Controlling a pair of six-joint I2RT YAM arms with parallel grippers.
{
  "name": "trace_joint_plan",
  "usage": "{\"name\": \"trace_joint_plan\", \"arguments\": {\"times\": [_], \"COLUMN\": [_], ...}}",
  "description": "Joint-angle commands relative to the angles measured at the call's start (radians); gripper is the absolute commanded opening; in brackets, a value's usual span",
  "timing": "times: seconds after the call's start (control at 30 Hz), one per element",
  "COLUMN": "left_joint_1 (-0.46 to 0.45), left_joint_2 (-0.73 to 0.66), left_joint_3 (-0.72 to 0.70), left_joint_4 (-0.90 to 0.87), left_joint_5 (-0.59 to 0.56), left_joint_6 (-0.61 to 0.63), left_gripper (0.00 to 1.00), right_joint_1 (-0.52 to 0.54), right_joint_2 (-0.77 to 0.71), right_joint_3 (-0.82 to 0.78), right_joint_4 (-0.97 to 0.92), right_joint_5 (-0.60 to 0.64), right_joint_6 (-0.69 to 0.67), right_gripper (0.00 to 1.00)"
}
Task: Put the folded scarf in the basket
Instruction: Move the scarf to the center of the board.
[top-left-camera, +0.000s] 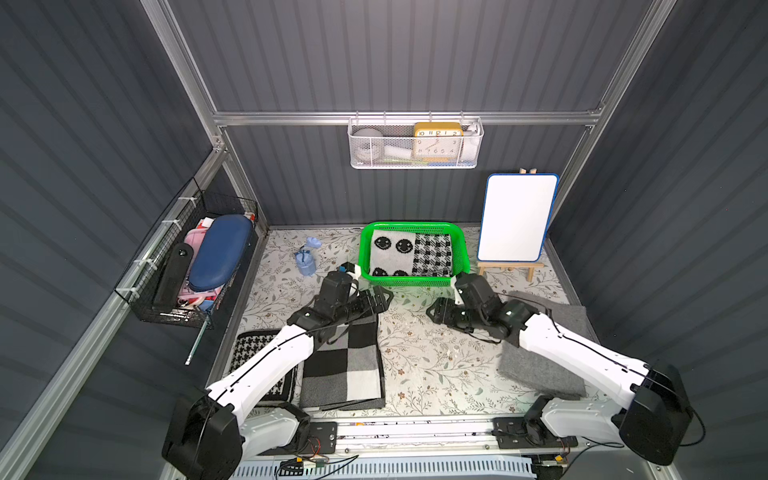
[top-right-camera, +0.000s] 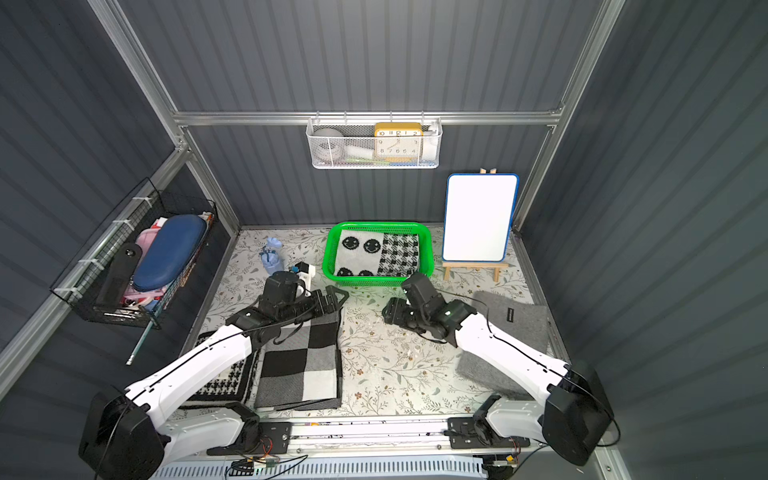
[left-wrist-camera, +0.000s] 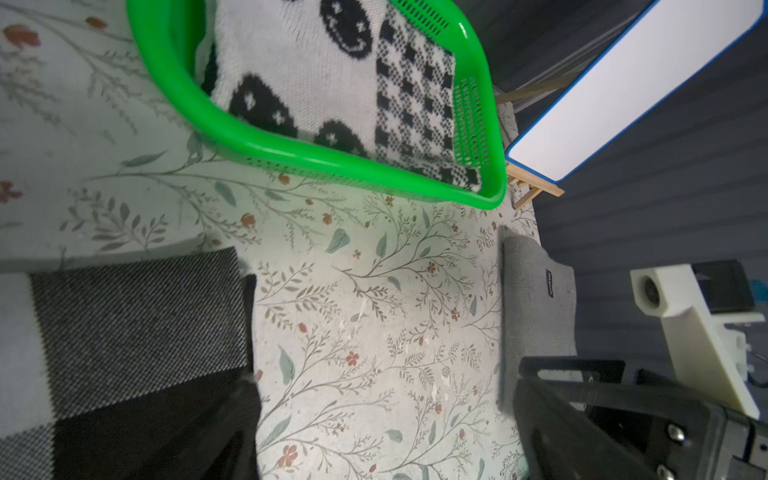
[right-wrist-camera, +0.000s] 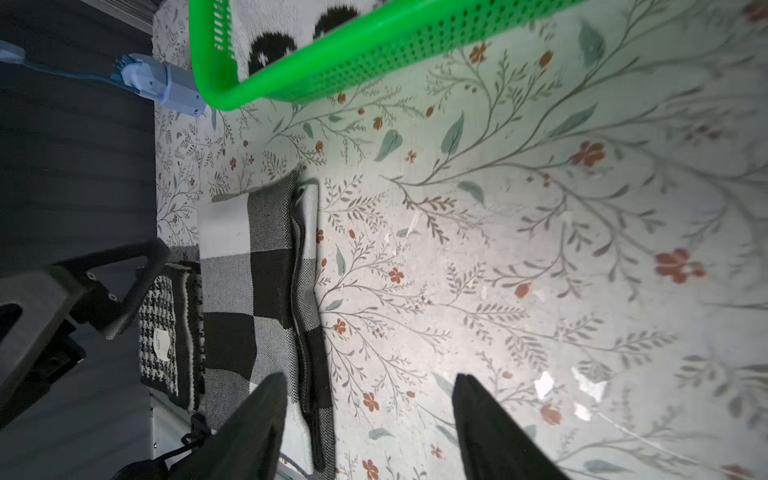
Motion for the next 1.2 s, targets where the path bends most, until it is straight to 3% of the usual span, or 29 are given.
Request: {"name": "trace_joint_plan", "arguments": {"times": [0.0, 0.13, 0.33, 0.8, 0.97, 1.1, 1.17], "left_joint_1": [0.004, 0.004, 0.005, 0.005, 0.005, 0.005, 0.005], "left_joint_2": [-0.047, -0.093, -0.166, -0.233, -0.237, -0.25, -0.258], "left_joint_3": [-0.063, -0.11, -0.156, -0.179, -0.168, -0.172, -0.175], "left_joint_4": [-0.008, -0.046, -0.062, -0.123, -0.166, -0.171, -0.161], "left_joint_5": [-0.025, -0.096, -0.128, -0.17, -0.183, -0.187, -0.183], "left_joint_6": [-0.099, -0.193, -0.247, -0.314, -0.315, -0.333, -0.351], "left_gripper": [0.99, 0.99, 0.99, 0.99, 0.99, 0.99, 0.99], "right_joint_1": [0.085, 0.144, 0.184, 0.183, 0.184, 0.183, 0.18], "right_joint_2": [0.083, 0.235, 0.449, 0.729, 0.789, 0.783, 0.752], "right_joint_3": [-0.028, 0.036, 0.198, 0.328, 0.37, 0.353, 0.321], "right_joint_4": [0.182, 0.257, 0.254, 0.461, 0.494, 0.511, 0.518], "right_joint_5": [0.064, 0.065, 0.028, -0.017, -0.052, -0.038, -0.019], "right_joint_6": [0.187, 0.28, 0.297, 0.396, 0.412, 0.394, 0.376], "right_gripper": [0.68, 0.68, 0.66, 0.63, 0.47, 0.04, 0.0]}}
